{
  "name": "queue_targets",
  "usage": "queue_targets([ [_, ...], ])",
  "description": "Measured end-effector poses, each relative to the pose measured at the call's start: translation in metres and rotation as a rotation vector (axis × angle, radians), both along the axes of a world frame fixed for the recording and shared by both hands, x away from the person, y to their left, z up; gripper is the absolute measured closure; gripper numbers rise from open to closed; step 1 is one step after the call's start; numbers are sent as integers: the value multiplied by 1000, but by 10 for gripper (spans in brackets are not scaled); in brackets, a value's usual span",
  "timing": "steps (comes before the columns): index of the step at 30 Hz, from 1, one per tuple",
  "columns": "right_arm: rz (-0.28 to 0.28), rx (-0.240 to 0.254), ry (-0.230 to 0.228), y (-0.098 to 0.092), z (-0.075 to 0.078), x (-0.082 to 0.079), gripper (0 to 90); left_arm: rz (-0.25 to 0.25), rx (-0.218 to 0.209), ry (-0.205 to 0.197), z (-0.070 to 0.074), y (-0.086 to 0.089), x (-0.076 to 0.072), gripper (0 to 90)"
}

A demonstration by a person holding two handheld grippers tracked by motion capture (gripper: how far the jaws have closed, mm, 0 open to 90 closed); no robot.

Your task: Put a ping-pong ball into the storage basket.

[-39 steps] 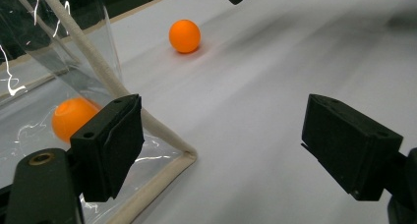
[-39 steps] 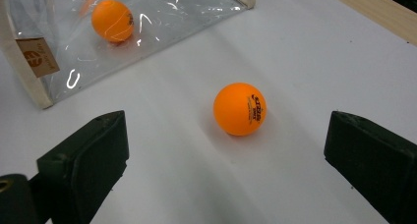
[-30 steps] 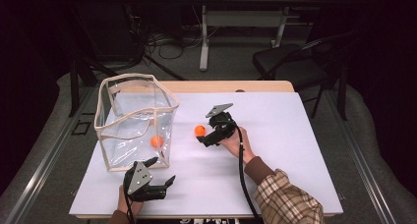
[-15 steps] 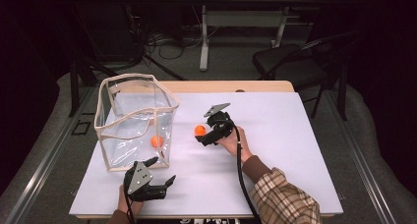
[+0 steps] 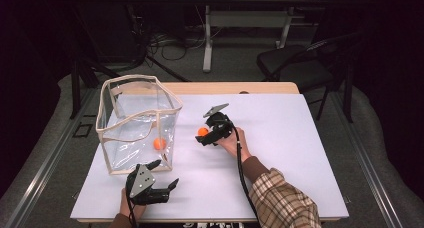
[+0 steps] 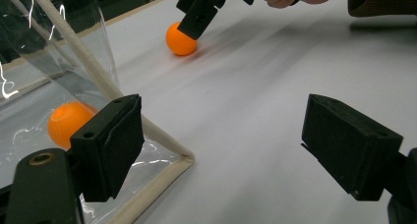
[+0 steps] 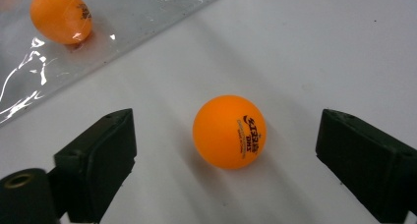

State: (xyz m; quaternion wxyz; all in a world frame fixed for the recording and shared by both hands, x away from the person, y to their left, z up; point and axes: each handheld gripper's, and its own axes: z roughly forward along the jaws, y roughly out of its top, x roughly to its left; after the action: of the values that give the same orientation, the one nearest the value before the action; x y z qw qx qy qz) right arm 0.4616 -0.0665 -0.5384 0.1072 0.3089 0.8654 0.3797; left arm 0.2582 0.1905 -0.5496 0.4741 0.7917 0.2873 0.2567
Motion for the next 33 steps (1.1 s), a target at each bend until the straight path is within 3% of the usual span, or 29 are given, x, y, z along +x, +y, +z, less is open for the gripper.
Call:
queue_targets([
  [18,3,-54,-14,9,-6,1,414,-2,0,0,0,0,0,159],
  [24,10,-74,-6,11,-9,2,457,0,-1,3,0,-1,0,159],
  [33,-1,-61,5,10,-9,2,499,2,-2,2,0,0,0,159],
])
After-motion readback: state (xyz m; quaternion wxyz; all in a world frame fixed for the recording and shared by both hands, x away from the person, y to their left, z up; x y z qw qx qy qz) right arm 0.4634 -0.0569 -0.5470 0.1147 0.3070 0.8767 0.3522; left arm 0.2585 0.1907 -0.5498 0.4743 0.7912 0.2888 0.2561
